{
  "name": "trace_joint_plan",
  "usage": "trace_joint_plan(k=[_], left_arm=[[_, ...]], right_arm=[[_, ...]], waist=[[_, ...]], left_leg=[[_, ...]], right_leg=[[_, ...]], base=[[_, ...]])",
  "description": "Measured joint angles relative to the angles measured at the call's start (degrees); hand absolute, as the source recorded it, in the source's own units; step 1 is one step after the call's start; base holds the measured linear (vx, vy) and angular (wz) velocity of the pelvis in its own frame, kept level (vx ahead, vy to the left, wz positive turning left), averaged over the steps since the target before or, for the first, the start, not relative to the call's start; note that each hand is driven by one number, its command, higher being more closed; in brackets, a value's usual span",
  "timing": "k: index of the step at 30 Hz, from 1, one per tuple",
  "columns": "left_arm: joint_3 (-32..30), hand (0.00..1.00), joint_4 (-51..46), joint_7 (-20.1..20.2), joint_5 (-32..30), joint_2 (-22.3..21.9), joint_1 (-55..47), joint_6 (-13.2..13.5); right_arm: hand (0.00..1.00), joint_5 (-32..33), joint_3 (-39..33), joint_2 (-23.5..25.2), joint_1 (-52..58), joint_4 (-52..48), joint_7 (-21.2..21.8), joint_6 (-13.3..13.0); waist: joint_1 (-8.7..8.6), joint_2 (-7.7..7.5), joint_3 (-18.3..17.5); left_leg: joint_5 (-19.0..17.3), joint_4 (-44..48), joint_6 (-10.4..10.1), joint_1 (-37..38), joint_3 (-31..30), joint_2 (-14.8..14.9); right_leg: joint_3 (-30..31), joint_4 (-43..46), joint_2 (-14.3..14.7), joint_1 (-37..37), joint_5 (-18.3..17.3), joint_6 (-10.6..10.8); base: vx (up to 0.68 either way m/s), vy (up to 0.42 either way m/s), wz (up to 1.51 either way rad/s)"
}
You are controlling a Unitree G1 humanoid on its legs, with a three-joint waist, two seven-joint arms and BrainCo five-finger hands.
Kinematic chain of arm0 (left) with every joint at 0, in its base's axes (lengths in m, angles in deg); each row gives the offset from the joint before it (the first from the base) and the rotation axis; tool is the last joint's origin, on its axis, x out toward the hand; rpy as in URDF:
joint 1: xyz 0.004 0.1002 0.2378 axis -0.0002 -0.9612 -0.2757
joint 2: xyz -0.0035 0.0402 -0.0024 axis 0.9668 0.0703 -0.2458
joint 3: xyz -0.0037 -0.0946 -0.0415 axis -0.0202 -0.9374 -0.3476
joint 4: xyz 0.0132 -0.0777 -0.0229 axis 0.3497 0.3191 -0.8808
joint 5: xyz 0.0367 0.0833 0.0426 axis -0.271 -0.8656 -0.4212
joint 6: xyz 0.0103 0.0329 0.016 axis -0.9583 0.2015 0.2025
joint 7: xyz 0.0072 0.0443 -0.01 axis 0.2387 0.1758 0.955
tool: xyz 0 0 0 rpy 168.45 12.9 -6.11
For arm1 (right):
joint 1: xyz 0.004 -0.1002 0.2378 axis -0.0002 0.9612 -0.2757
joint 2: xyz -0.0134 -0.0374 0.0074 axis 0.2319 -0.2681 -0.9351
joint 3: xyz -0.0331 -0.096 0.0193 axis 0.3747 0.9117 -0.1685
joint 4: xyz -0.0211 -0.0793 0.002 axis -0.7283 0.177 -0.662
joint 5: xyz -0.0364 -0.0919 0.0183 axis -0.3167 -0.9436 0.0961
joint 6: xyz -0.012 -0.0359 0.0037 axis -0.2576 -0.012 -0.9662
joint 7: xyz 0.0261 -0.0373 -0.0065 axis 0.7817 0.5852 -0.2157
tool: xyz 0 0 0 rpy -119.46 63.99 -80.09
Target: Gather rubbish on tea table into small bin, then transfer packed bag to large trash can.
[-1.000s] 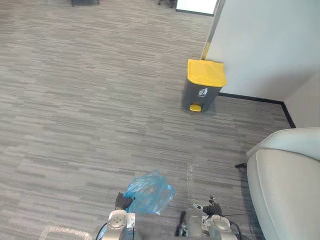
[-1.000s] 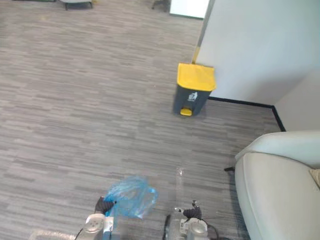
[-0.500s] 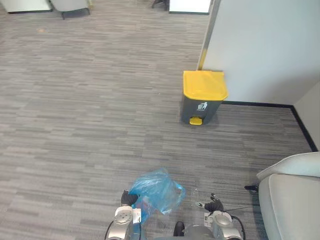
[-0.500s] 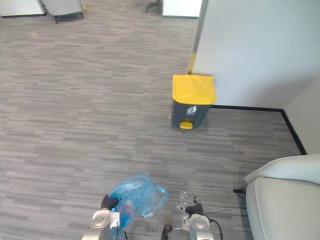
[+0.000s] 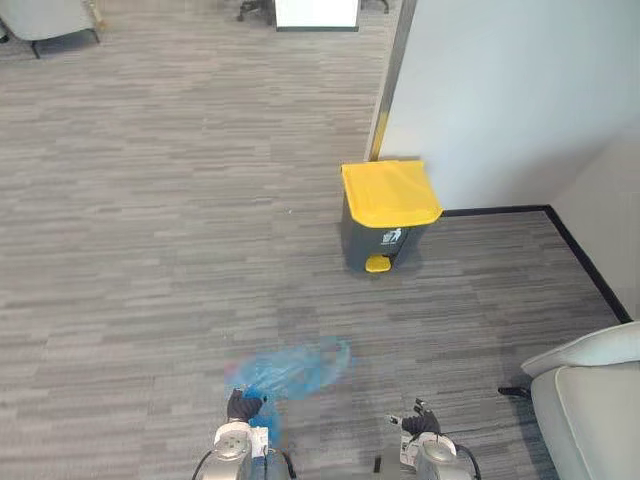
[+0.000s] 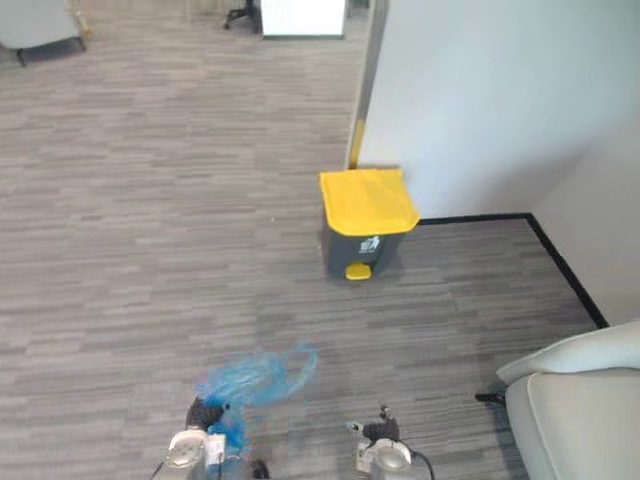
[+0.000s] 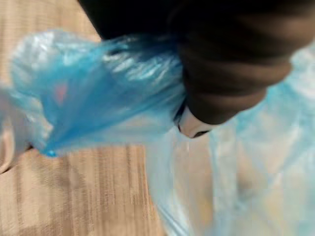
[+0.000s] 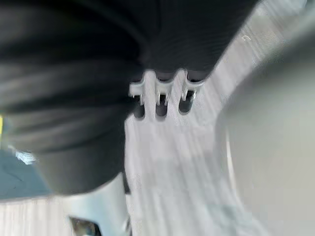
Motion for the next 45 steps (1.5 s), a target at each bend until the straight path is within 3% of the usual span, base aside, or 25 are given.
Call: trace_joint_plan(k=[2,3,4,5,6,8,10,13,14,15,17,21,22,23,26,28,31,32,34,37,38,39,40,42,45], left_arm=[[0.01,1.0,1.99,0.01,0.01,0.28,1.01,0.0],[0.02,1.0,3.14,0.04,-0.01,0.61,1.38,0.03],[0.2,1.0,3.98,0.08,-0.02,1.31,1.55,0.03],[0.11,1.0,5.19,0.01,-0.05,1.47,2.01,0.05],[-0.03,1.0,6.76,0.17,-0.06,1.01,2.88,-0.14],[-0.01,1.0,7.22,0.11,-0.19,0.86,3.34,-0.06],[0.02,1.0,7.24,0.15,-0.71,0.31,3.82,0.0],[-1.44,1.0,6.72,0.28,-1.15,-2.27,3.95,0.19],[-1.81,1.0,5.7,0.38,-1.14,-3.54,3.16,0.18],[-1.79,1.0,5.05,1.04,-1.14,-4.08,2.45,0.16],[-1.81,1.0,3.69,1.42,-1.12,-4.08,1.92,0.09],[-1.9,1.0,2.28,1.39,-1.14,-4.47,1.91,0.11],[-1.91,1.0,2.29,1.38,-1.13,-4.74,1.91,0.11],[-1.48,1.0,2.6,1.52,-1.13,-5.23,1.54,0.17],[-3.61,1.0,3.66,1.25,-1.12,-3.29,1.16,0.01],[-3.61,1.0,3.65,1.25,-1.12,-2.82,1.06,0.01],[-3.28,1.0,3.53,1.23,-1.06,-2.53,0.32,0.04],[-2.5,1.0,3.6,1.21,-1.03,-2.2,-0.08,0.02],[-1.73,1.0,3.61,1.17,-1.01,-1.77,-0.28,-0.02],[-1.77,1.0,3.69,1.18,-0.96,-1.89,0.04,-0.01],[-1.78,1.0,3.92,1.17,-0.96,-1.91,0.1,0.0],[-1.75,1.0,4.45,1.18,-0.97,-1.6,-0.05,0.0],[-1.82,1.0,5.36,1.17,-0.98,-1.48,0.44,-0.04],[-1.86,1.0,6.31,1.23,-1.0,-2.85,1.05,0.06],[-1.74,1.0,6.48,1.24,-1.01,-4.03,2.75,0.07]], right_arm=[[0.0,-0.03,0.09,-0.69,-0.24,-0.23,0.05,-0.1],[0.0,-0.05,0.1,-1.07,-1.15,-0.16,0.06,-0.05],[0.0,-0.07,0.27,-1.1,-1.05,0.25,0.04,-0.02],[0.0,-0.07,0.52,-1.69,-1.16,1.35,0.14,-0.06],[0.0,-0.16,0.55,-3.36,-2.97,3.08,0.21,-0.1],[0.0,-0.22,-0.84,-4.08,-4.39,4.37,0.0,-0.02],[0.0,-0.23,-0.92,-4.09,-2.91,5.07,0.02,0.16],[0.0,-0.15,-0.45,-3.86,-0.86,3.81,0.05,0.07],[0.0,-0.04,0.18,-4.04,-0.82,3.72,0.04,0.05],[0.0,0.0,0.5,-3.81,-0.8,3.6,0.02,0.06],[0.0,0.06,0.65,-2.98,-0.88,3.48,0.04,0.09],[0.0,0.08,-0.16,-0.98,-0.45,1.56,-0.13,0.16],[0.0,0.08,-0.32,-1.01,0.01,1.53,-0.2,0.13],[0.0,0.07,-0.52,-1.86,0.33,1.82,-0.19,0.13],[0.0,-0.01,-0.28,0.29,0.6,1.91,-0.14,0.55],[0.0,-0.12,-0.47,0.24,0.17,1.93,-0.07,0.54],[0.0,-0.64,0.09,0.27,0.3,1.81,0.05,0.58],[0.0,-0.82,0.27,0.14,0.18,0.56,0.16,0.46],[0.0,-1.57,0.2,0.21,0.42,0.21,0.25,0.5],[0.0,-2.13,0.58,0.18,0.27,-0.3,0.26,0.39],[0.0,-2.18,0.57,0.09,0.16,-0.1,0.26,0.55],[0.0,-2.21,0.61,0.17,0.34,0.2,0.26,0.68],[0.0,-2.09,0.53,-0.15,0.43,0.38,0.39,0.77],[0.0,-2.31,0.2,-2.01,-1.43,1.88,0.27,0.71],[0.0,-2.3,-0.5,-3.18,-1.4,3.28,0.24,1.17]], waist=[[-1.0,0.37,0.27],[-1.59,0.69,0.47],[-1.87,-0.13,0.32],[-2.31,-0.49,0.52],[-1.68,1.85,0.78],[-1.88,2.16,1.19],[-2.2,2.4,1.26],[-2.41,2.9,1.65],[-2.14,3.23,1.93],[-1.63,3.45,1.74],[-1.47,2.57,2.07],[0.14,1.75,2.5],[0.14,1.86,2.3],[0.37,3.31,1.64],[0.5,-0.57,-0.22],[1.04,-0.88,-0.41],[1.3,0.21,-0.14],[0.76,0.31,-0.04],[0.4,0.24,-0.02],[-0.17,-0.09,-0.12],[-0.3,-0.16,-0.12],[-0.32,-0.88,-0.43],[-0.64,-0.9,-0.38],[-0.4,1.95,-0.91],[-0.51,2.57,-0.45]], left_leg=[[0.01,-2.75,-0.06,3.84,-0.09,0.8],[0.16,-4.12,-0.32,5.89,-0.47,1.49],[0.25,-5.21,-0.78,7.3,-1.27,0.91],[0.16,-5.82,-1.8,8.12,-2.59,0.54],[1.03,-6.69,-1.4,8.53,-5.25,1.91],[4.48,-9.52,-0.65,8.07,-8.27,0.17],[6.73,-7.88,-3.01,9.43,-8.93,0.94],[9.1,15.83,-4.63,2.16,-11.88,5.0],[14.56,29.48,-4.41,-3.34,-12.29,8.04],[11.29,37.08,-3.14,-8.02,-11.96,10.13],[6.19,38.77,-2.61,-13.06,-11.02,10.11],[3.78,18.64,-1.74,-16.86,-8.82,6.29],[4.87,15.02,-1.44,-16.81,-8.94,5.39],[10.14,6.78,-1.24,-15.74,-10.03,4.71],[9.48,3.64,-0.44,-12.61,-6.96,1.1],[7.93,3.18,0.34,-10.93,-4.51,0.56],[5.23,1.3,0.74,-6.15,-0.89,0.46],[4.04,0.9,1.31,-4.41,-0.26,0.13],[2.51,0.66,0.84,-2.11,-0.18,-0.05],[1.88,-0.03,0.64,-0.19,-1.16,0.29],[1.94,-0.32,0.05,0.62,-1.32,0.67],[1.61,-0.47,-1.85,1.51,-1.94,0.2],[1.15,-0.41,-2.87,2.01,-3.02,-0.02],[2.43,-3.62,-3.13,3.17,-6.15,1.59],[4.05,-5.66,-3.83,4.98,-8.0,2.35]], right_leg=[[-5.33,-5.24,1.3,-3.96,-1.9,-3.17],[-7.91,-13.73,2.98,-5.76,-0.08,-4.28],[-8.3,-23.77,4.08,-5.86,5.22,-4.58],[-8.27,-25.35,4.78,-4.88,9.17,-9.11],[-8.94,-27.82,7.24,-3.23,9.57,-9.58],[-8.56,-27.52,7.55,-3.05,8.17,-10.25],[-9.46,-27.47,7.7,-0.33,5.73,-9.77],[-10.62,-31.6,9.46,7.47,3.87,-9.57],[-10.24,-34.27,10.7,11.07,3.19,-10.13],[-9.68,-35.5,11.4,12.95,2.26,-10.91],[-8.24,-36.82,11.23,15.41,1.71,-10.56],[-4.17,-37.92,8.94,19.18,1.18,-7.61],[-3.56,-37.84,8.72,19.37,0.86,-6.76],[-1.69,-37.85,9.74,19.19,-0.27,-4.42],[2.45,-39.1,5.99,19.33,-0.3,-3.06],[3.89,-38.06,4.95,19.11,0.26,-2.12],[5.98,-21.14,3.8,11.98,1.02,1.23],[5.81,-11.7,2.64,7.49,2.91,3.85],[3.56,-6.08,1.25,4.69,1.28,1.61],[-1.27,-9.71,1.48,0.73,-1.96,-1.29],[-2.02,-15.77,2.57,-0.68,-0.68,-2.5],[-1.65,-25.41,3.51,-0.47,4.41,-3.11],[-2.09,-25.79,4.08,0.27,6.91,-6.45],[-3.44,-27.08,6.23,1.34,6.64,-7.06],[-4.62,-26.32,7.02,2.62,4.35,-7.59]], base=[[0.44,-0.135,0.25],[0.44,-0.186,0.32],[0.45,-0.185,0.33],[0.47,-0.163,-0.03],[0.36,-0.104,-0.21],[0.38,-0.138,-0.19],[0.3,-0.127,0.14],[0.28,-0.088,0.09],[0.3,0.009,-0.26],[0.26,0.042,-0.28],[0.27,0.046,-0.4],[0.31,0.135,-0.5],[0.32,0.238,-0.47],[0.27,0.269,-0.4],[0.25,0.232,-0.4],[0.23,0.167,-0.63],[0.09,0.101,-0.69],[0.06,0.047,-0.18],[0.16,0.013,-0.09],[0.24,-0.087,0.23],[0.28,-0.17,0.32],[0.3,-0.179,0.32],[0.34,-0.158,0.15],[0.33,-0.134,-0.04],[0.26,-0.133,0.08]])
